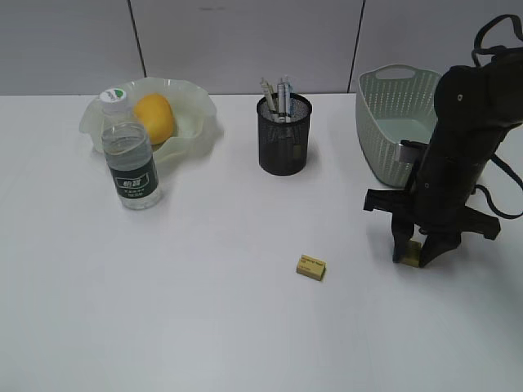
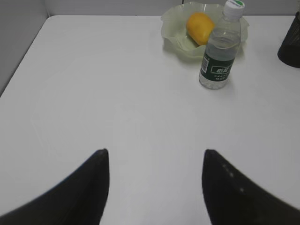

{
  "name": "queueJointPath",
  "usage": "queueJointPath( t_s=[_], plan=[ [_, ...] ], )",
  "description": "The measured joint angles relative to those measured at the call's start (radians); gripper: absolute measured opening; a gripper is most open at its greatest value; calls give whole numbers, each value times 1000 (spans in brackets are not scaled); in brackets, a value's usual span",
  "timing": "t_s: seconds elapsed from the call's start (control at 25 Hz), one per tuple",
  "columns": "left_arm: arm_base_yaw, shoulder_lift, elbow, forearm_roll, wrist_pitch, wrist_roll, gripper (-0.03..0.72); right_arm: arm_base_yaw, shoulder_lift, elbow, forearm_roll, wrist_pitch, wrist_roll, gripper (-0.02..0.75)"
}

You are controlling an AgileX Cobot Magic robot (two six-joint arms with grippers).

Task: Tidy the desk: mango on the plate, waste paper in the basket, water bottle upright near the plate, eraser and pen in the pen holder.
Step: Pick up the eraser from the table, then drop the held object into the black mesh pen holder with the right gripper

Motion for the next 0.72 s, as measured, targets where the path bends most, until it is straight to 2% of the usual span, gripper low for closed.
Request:
queueJointPath(
  t_s=[0.16, 0.48, 0.72],
  plan=[
    [0, 0, 0, 0, 0, 0, 443, 0, 0, 0, -1, -3, 0, 222],
    [0, 0, 0, 0, 0, 0, 401, 0, -3, 0, -1, 33, -30, 217],
    [0, 0, 0, 1, 0, 0, 361, 27, -65, 0, -4, 76, -150, 217]
  ],
)
